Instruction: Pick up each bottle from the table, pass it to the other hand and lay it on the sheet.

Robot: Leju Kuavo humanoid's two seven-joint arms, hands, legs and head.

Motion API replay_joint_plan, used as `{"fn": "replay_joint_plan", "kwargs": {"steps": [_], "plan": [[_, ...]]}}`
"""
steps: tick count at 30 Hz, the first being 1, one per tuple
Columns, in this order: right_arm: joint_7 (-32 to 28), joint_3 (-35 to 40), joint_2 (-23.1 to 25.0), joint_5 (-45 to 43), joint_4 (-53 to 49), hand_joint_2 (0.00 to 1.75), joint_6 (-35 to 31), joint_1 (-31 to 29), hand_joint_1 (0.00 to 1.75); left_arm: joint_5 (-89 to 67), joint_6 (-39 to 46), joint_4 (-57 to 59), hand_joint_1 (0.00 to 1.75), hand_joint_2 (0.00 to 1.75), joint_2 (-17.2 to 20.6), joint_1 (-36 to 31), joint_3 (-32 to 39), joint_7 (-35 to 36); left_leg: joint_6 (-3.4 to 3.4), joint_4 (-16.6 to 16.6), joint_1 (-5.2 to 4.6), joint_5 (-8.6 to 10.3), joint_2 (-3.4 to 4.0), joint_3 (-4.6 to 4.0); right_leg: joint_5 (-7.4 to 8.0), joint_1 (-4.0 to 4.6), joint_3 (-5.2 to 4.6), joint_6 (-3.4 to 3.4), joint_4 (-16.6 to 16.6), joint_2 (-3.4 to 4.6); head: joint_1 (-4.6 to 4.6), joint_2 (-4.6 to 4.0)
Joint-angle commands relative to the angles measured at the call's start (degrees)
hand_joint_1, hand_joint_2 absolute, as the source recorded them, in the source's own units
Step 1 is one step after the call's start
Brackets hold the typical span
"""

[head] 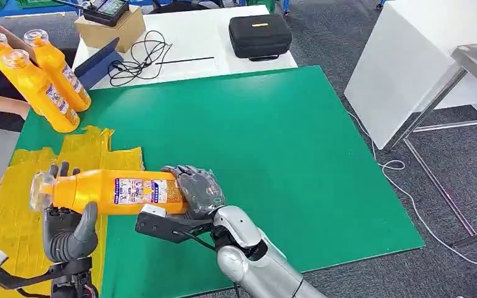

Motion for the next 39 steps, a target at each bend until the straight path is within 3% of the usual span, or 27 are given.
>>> {"fn": "replay_joint_plan", "kwargs": {"steps": [1,13,28,39], "plan": [[-0.4,3.2,-2.0,-0.3,3.0,1.75,0.0,-3.8,1.75,0.4,0.2,1.3,0.00,1.75,0.2,-0.6,1.4,0.5,-0.07,0.0,-0.01,-0.11,0.13,0.27,-0.09,0.00,0.25,-0.03,0.0,0.04,0.02,0.00],[-0.3,6.4,-1.7,0.0,5.8,1.75,-1.0,-4.8,1.75,14.9,-6.8,1.2,0.00,1.75,0.5,0.3,0.3,5.6,-0.05,0.0,-0.01,-0.05,0.12,0.18,-0.04,-0.01,0.15,-0.02,0.0,0.06,0.02,0.00],[0.0,6.8,3.2,-5.4,21.6,1.75,1.4,-8.9,1.75,12.8,-5.3,0.8,0.00,1.75,0.4,-1.2,-2.8,5.7,-0.05,-0.1,-0.02,-0.05,0.06,0.21,-0.06,-0.01,0.17,-0.02,0.0,-0.01,0.00,0.00],[1.7,8.5,5.4,-4.4,24.0,1.75,0.5,-11.7,1.75,10.9,-3.9,1.3,0.00,1.75,0.0,-2.2,-3.6,6.1,-0.04,0.0,-0.02,-0.02,0.02,0.11,-0.05,-0.01,0.07,-0.01,0.0,-0.04,0.02,0.00]]}}
